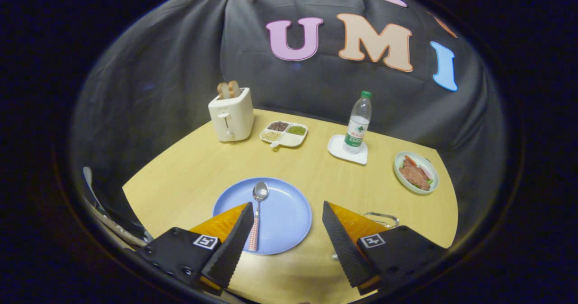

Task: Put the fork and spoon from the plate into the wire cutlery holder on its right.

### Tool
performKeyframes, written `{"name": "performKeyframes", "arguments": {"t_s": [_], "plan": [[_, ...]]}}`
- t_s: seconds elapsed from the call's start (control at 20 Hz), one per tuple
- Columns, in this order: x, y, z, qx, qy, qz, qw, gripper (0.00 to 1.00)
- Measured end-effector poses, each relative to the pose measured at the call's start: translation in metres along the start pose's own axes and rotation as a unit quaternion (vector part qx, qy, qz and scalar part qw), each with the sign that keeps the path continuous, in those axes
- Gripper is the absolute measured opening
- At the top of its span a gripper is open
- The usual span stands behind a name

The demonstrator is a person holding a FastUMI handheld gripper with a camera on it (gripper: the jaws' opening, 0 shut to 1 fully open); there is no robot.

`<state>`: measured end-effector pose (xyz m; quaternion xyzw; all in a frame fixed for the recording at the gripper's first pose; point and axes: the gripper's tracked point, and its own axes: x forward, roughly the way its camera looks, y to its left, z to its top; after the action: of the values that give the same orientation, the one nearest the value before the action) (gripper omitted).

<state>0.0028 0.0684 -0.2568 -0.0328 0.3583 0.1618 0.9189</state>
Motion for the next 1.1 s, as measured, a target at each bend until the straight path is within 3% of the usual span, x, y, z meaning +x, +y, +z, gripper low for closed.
{"name": "performKeyframes", "arguments": {"t_s": [0.3,0.95,1.1], "plan": [[0.034,0.028,-0.023,-0.025,0.009,0.005,1.000,0.98],[0.081,0.047,-0.089,-0.036,0.092,0.019,0.995,0.98],[0.086,0.051,-0.097,-0.047,0.103,0.021,0.993,0.92]]}}
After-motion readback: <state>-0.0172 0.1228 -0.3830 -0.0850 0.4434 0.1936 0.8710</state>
